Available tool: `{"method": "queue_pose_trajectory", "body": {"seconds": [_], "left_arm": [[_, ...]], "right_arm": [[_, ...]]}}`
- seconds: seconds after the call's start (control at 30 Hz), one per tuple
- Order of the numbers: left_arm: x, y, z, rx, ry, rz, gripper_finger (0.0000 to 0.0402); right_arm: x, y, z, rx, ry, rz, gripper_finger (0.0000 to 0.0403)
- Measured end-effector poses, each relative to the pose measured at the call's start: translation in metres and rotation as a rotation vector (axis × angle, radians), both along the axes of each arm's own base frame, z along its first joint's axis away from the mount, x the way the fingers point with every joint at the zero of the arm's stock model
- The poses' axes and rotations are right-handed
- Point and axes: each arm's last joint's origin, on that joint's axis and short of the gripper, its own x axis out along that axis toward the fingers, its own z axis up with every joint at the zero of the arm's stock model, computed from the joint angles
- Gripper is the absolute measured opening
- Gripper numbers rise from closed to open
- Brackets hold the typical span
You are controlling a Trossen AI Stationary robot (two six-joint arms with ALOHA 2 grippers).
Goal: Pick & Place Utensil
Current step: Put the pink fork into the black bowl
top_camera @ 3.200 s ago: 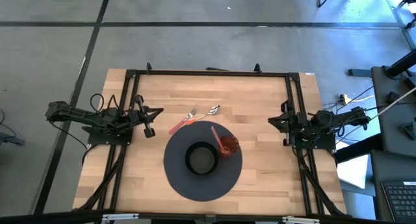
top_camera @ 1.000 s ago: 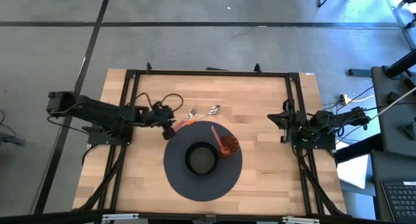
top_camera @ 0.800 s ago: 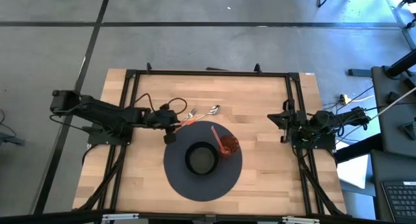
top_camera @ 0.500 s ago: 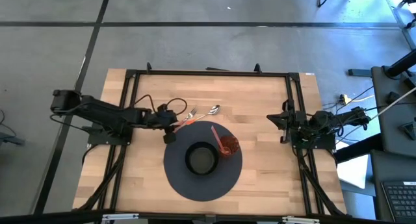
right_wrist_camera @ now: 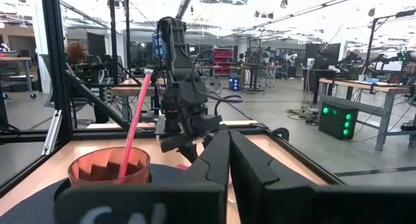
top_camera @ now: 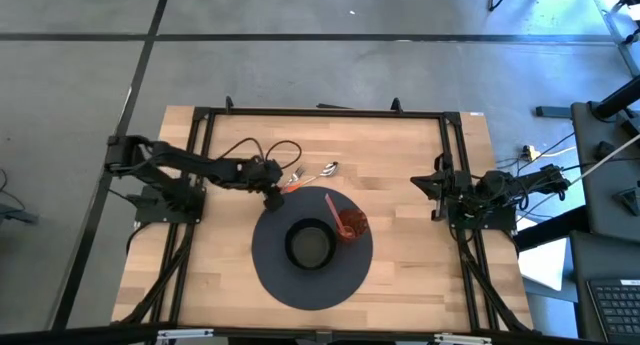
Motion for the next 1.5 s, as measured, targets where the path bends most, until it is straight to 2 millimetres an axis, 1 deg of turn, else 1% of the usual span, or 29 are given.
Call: {"method": "queue_pose_trajectory", "body": {"seconds": [0.17, 0.2, 0.47, 0.87, 1.03, 1.13, 1.37, 1.5], "left_arm": [[0.011, -0.001, -0.005, 0.014, 0.053, -0.029, 0.0212], [0.010, -0.001, -0.007, 0.012, 0.075, -0.029, 0.0212], [0.008, -0.001, -0.005, 0.057, 0.145, -0.032, 0.0212], [0.004, -0.002, -0.005, 0.149, 0.258, -0.273, 0.0212], [0.001, -0.001, 0.000, 0.155, 0.268, -0.308, 0.0209], [-0.002, 0.003, 0.001, 0.126, 0.260, -0.295, 0.0194], [-0.005, 0.021, 0.002, -0.013, 0.199, -0.261, 0.0128], [-0.008, 0.029, 0.002, -0.046, 0.184, -0.240, 0.0104]], "right_arm": [[0.000, 0.000, 0.000, -0.001, 0.002, 0.000, 0.0014], [0.000, 0.000, 0.000, -0.001, 0.003, 0.000, 0.0014], [0.000, 0.000, 0.000, 0.000, 0.003, 0.000, 0.0014], [0.000, 0.000, 0.000, 0.003, 0.002, 0.000, 0.0014], [0.000, 0.000, 0.000, 0.002, 0.003, 0.000, 0.0014], [0.000, 0.000, -0.001, 0.002, 0.005, 0.000, 0.0014], [0.000, 0.000, -0.001, 0.001, 0.005, 0.001, 0.0014], [0.000, 0.000, -0.001, 0.002, 0.005, 0.001, 0.0014]]}}
